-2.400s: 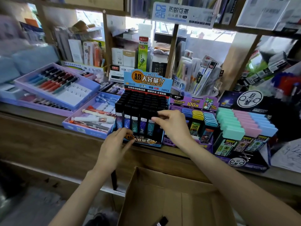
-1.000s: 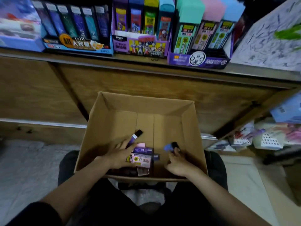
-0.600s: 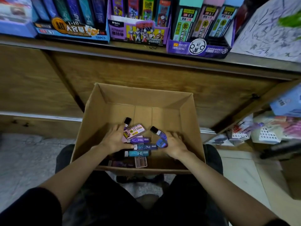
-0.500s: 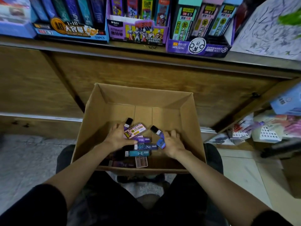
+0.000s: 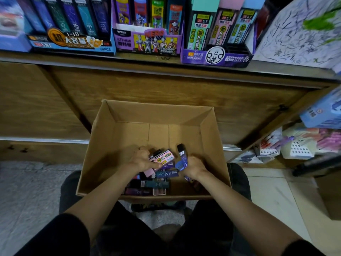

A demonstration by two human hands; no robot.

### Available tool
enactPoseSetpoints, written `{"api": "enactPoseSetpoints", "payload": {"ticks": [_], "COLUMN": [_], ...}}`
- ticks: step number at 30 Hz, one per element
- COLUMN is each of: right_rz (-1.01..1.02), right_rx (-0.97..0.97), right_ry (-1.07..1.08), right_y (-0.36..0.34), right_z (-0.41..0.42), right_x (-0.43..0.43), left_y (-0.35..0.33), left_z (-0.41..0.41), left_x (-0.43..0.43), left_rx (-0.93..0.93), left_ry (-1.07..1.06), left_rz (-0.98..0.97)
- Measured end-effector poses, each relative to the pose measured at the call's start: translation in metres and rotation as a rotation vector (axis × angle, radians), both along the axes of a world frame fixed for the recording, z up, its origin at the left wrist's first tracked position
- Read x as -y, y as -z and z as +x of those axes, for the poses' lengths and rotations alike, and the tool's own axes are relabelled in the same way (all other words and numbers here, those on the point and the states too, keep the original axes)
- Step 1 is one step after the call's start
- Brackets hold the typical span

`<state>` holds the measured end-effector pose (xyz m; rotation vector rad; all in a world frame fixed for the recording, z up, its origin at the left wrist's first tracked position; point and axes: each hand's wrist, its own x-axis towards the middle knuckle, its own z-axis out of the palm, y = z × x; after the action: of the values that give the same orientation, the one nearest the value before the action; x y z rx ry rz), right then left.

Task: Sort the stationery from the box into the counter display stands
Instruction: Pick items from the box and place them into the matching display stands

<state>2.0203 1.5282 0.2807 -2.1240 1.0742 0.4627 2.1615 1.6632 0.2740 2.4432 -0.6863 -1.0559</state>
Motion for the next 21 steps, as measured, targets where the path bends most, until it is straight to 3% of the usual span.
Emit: {"api": "enactPoseSetpoints", "payload": {"ticks": [3,5,9,11,15,18,21], "right_rz": [0.029,0.078,0.309,0.391,0.602,0.728,0.818], "right_rx": [0.076,0.132,0.297,0.378,0.52,0.605,0.727], "right_ry": [0.084,0.111,0.28,0.38,0.653,0.717,0.741], "right_y": [-0.002,0.0,0.002,-0.001,-0.017,-0.032,-0.049], "right_z": [-0.001,-0.002,-0.007,-0.007,-0.001,0.007,0.019], "right_x": [0.002,0.004,0.008,0.01,0.011,0.01,0.003], "left_y": [0.0,0.0,-0.003,-0.003,-0.014,-0.03,-0.043], "left_z": [0.0,0.001,0.004,0.004,0.002,-0.001,-0.007], "left_x": [0.002,0.001,-0.003,-0.005,-0.005,-0.001,0.006], "left_rx": [-0.033,-0.17,-0.322,-0.375,-0.26,-0.381,-0.437], "left_ry": [0.069,0.046,-0.024,-0.093,-0.265,-0.445,-0.516], "left_rz": [-0.003,-0.068,-0.188,-0.27,-0.423,-0.628,-0.695]}}
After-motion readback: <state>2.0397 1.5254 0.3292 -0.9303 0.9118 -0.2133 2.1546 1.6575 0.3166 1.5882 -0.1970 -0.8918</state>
